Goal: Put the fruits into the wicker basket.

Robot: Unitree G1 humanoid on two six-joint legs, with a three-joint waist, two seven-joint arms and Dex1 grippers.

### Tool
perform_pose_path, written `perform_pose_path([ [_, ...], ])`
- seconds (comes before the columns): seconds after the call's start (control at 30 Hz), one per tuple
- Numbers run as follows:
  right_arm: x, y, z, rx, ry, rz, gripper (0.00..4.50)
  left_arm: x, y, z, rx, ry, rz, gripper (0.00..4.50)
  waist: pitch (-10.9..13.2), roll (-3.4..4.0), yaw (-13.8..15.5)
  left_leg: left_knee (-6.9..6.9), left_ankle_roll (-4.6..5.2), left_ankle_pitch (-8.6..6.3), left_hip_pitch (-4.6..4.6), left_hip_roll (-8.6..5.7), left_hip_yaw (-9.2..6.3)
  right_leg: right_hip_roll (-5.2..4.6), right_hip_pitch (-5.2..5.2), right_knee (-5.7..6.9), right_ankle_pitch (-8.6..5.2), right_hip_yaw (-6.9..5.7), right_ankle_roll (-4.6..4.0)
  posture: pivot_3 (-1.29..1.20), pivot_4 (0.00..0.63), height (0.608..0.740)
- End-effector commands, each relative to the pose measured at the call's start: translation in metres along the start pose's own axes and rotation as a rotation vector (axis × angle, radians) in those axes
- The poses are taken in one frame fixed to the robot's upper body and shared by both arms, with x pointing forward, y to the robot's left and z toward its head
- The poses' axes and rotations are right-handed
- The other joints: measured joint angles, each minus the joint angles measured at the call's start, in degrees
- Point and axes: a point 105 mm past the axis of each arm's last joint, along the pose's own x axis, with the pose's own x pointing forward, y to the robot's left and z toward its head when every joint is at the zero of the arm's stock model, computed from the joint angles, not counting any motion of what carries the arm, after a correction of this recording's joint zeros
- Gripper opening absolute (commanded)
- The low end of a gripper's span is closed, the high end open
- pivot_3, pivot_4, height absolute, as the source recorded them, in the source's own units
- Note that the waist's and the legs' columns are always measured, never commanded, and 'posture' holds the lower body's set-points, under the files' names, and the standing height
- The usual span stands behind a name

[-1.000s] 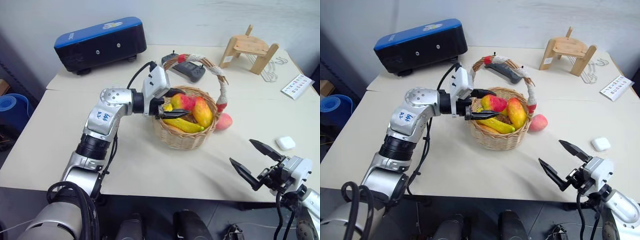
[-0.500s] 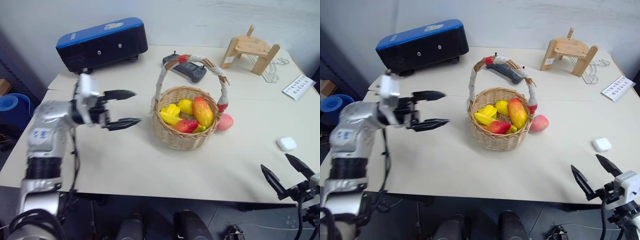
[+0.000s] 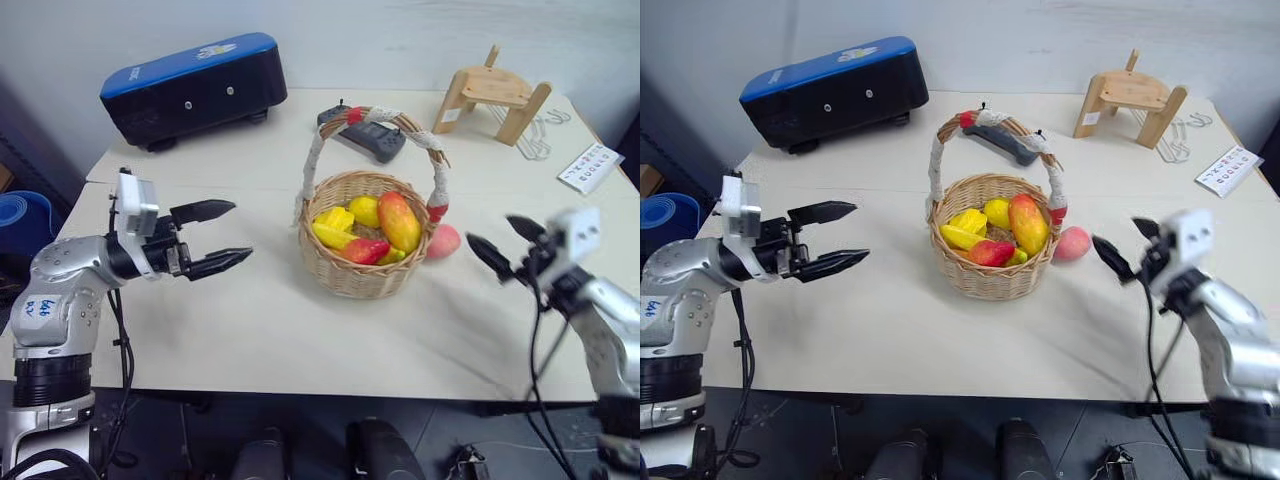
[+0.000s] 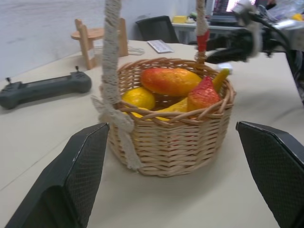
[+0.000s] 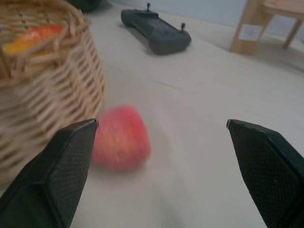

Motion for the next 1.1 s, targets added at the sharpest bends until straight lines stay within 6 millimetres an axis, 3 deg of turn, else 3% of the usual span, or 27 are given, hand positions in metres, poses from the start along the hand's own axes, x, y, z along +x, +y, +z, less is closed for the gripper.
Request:
perform_pose_path([
  [0.03, 0.024, 0.001, -0.002, 0.033, 0.074, -0.07, 4.5, 0.002, -0.002, 0.011, 0.046, -0.026, -0.006, 4.49, -0.01, -0.01, 0.11, -0.03, -0.03, 0.02, -0.15, -0.01, 0.0, 0.0, -0.22, 0.09, 0.01, 0.0, 0.01, 0.0, 0.15, 0.74],
  [0.2, 0.042, 0.012, -0.006, 0.135, 0.143, -0.024, 4.5, 0.005, -0.004, 0.011, 0.054, -0.021, -0.014, 4.49, -0.01, -0.01, 0.4, 0.23, 0.01, 0.02, -1.02, 0.0, -0.24, 0.0, -0.91, 0.55, 0.03, -0.22, 0.05, 0.0, 0.15, 0.74],
  [0.37, 0.038, 0.008, -0.029, 0.179, 0.297, -0.051, 4.5, 0.006, -0.003, 0.012, 0.071, -0.014, -0.016, 4.49, -0.01, -0.01, 0.16, 0.31, 0.2, -0.09, -1.15, -0.04, -0.21, -0.02, -0.81, 0.27, 0.13, -0.22, 0.23, 0.0, 0.15, 0.74],
  [0.67, 0.035, 0.008, -0.034, 0.254, 0.349, -0.034, 4.5, 0.008, -0.004, 0.013, 0.085, -0.012, -0.019, 4.49, -0.01, -0.01, 0.18, 0.38, 0.12, 0.05, -1.1, -0.04, -0.17, -0.02, -0.75, 0.11, 0.13, -0.17, 0.22, 0.0, 0.15, 0.74],
  [0.77, 0.036, 0.007, -0.035, 0.252, 0.342, -0.037, 3.92, 0.01, -0.004, 0.013, 0.087, -0.014, -0.024, 4.5, -0.01, -0.01, 0.18, 0.38, 0.12, 0.05, -1.09, -0.04, -0.17, -0.02, -0.75, 0.12, 0.13, -0.17, 0.22, 0.0, 0.15, 0.74],
  [0.9, 0.033, -0.001, -0.029, 0.243, 0.299, -0.04, 2.82, 0.014, -0.002, 0.013, 0.091, -0.019, -0.033, 4.5, -0.01, -0.01, 0.19, 0.38, 0.12, 0.05, -1.1, -0.05, -0.16, -0.02, -0.75, 0.12, 0.13, -0.17, 0.22, 0.0, 0.15, 0.74],
  [1.1, 0.008, -0.015, -0.021, 0.203, 0.265, -0.022, 2.77, 0.017, -0.002, 0.011, 0.092, -0.023, -0.039, 4.5, -0.01, -0.01, 0.4, 0.35, 0.13, 0.04, -1.11, -0.05, -0.19, -0.02, -0.75, 0.12, 0.13, -0.19, 0.22, 0.0, 0.15, 0.74],
])
